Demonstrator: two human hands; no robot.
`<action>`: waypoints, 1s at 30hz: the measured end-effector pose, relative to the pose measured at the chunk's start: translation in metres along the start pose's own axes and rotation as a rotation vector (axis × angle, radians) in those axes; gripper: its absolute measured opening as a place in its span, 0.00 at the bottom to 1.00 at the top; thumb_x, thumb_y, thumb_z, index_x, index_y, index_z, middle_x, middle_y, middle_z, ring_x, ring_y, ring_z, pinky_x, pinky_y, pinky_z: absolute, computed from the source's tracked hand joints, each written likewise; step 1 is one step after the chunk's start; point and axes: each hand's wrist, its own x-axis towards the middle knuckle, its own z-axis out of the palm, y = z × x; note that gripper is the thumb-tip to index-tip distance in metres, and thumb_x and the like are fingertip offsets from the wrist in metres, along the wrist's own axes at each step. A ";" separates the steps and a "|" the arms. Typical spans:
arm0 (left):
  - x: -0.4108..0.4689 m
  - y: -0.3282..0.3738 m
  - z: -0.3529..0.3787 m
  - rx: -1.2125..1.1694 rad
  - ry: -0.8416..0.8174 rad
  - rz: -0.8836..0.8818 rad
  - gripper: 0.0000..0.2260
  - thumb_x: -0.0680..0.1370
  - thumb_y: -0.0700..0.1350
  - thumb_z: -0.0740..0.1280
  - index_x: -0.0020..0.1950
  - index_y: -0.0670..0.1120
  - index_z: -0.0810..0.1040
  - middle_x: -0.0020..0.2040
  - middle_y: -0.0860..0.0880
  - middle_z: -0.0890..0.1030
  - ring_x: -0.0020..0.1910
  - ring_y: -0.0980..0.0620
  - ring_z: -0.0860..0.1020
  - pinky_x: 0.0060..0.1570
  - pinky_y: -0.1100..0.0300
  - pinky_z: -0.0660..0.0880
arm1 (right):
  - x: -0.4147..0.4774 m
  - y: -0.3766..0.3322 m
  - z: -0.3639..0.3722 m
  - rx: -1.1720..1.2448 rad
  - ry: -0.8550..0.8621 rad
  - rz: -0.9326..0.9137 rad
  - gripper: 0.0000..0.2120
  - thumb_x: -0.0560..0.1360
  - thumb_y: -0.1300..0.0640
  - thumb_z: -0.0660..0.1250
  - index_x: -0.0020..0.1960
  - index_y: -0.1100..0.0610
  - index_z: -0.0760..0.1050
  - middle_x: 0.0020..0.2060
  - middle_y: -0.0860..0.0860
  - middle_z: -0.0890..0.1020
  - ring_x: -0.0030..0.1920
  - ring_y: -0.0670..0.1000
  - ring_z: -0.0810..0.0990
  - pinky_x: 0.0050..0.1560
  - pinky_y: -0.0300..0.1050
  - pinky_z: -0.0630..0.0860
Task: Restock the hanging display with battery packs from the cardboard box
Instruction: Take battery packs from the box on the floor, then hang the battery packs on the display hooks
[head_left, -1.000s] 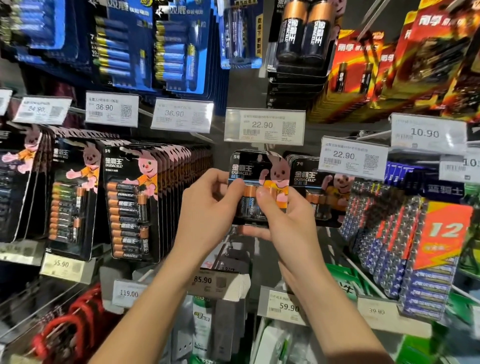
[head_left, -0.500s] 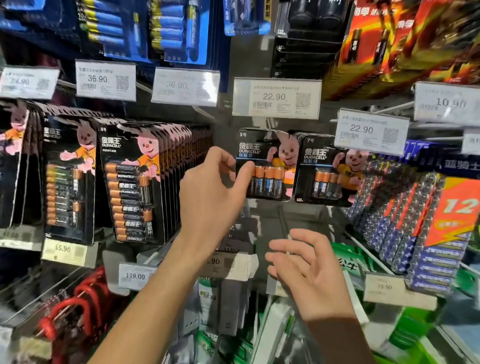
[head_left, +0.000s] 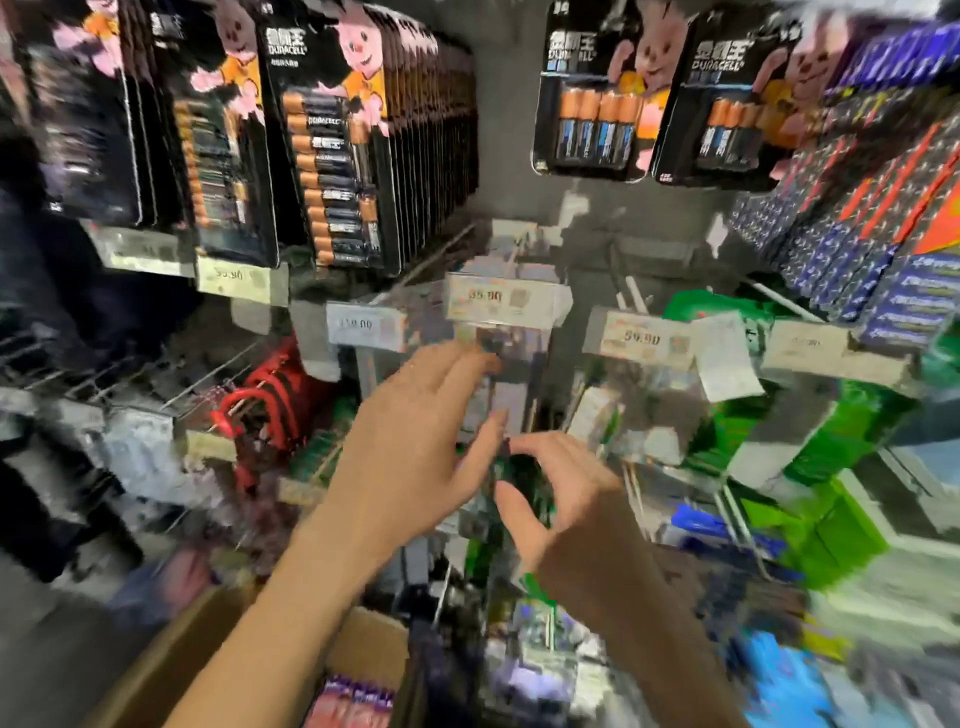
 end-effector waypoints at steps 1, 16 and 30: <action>-0.024 -0.001 0.001 0.024 -0.055 -0.013 0.17 0.81 0.50 0.65 0.66 0.44 0.75 0.64 0.46 0.78 0.62 0.44 0.77 0.59 0.47 0.76 | -0.011 0.005 0.014 -0.035 -0.041 -0.017 0.15 0.77 0.54 0.68 0.63 0.55 0.77 0.57 0.49 0.80 0.60 0.51 0.78 0.64 0.39 0.72; -0.401 0.088 -0.030 0.221 -0.735 -0.674 0.36 0.75 0.63 0.63 0.80 0.50 0.62 0.83 0.51 0.53 0.82 0.43 0.54 0.75 0.39 0.63 | -0.269 -0.027 0.155 -0.096 -0.749 0.095 0.35 0.80 0.44 0.62 0.81 0.51 0.50 0.79 0.52 0.55 0.81 0.57 0.46 0.79 0.59 0.52; -0.449 0.068 -0.053 0.117 -0.841 -0.759 0.35 0.78 0.59 0.67 0.82 0.53 0.57 0.84 0.53 0.50 0.83 0.47 0.50 0.77 0.44 0.59 | -0.329 -0.034 0.187 0.025 -0.760 0.292 0.31 0.80 0.46 0.64 0.78 0.53 0.59 0.74 0.50 0.65 0.76 0.53 0.61 0.76 0.50 0.63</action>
